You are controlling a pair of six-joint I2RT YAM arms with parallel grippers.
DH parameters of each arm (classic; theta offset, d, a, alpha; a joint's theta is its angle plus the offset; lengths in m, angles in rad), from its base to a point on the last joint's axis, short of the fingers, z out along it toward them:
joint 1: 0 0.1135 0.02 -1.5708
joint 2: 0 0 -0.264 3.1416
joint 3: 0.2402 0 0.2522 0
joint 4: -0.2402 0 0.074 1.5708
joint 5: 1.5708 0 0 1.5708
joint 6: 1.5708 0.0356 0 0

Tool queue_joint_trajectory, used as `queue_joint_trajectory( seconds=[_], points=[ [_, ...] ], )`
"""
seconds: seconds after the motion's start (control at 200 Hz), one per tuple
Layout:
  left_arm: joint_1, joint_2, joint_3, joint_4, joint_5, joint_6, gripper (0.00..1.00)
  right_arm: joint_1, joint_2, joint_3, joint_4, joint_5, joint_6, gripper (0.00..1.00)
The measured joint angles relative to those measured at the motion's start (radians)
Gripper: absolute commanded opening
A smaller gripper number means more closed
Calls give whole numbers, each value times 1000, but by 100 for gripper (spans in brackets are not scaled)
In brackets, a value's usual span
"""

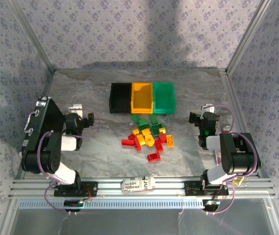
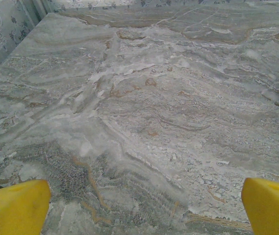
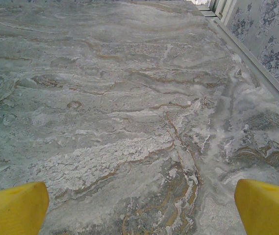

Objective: Sort the legos into containers by color
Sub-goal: Pick up the lego from the middle-left of the table.

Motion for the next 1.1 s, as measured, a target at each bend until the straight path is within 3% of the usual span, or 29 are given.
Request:
queue_joint_trajectory(
  seconds=[0.235, 0.355, 0.49, 0.62, 0.83, 1.099],
  points=[
    [24, -5, 16, -15, -71, -33, 100, 2, -97, 23, -114, -13, -11, 99],
    [-31, -84, 93, -234, -147, -41, 100, 19, -291, 46, -233, -25, -16, 99],
    [-87, -239, 212, -422, -192, -114, 100, 18, -472, 227, -600, 2, 201, 99],
    [-156, -365, 271, -610, -189, -226, 100, -36, -518, 366, -818, -87, 349, 99],
    [-380, -467, 310, -925, -144, -356, 99, 38, -526, 395, -1112, -195, 407, 91],
    [-722, -510, 312, -1176, -91, -505, 90, 324, -511, 454, -1334, -206, 401, 84]
  ],
)
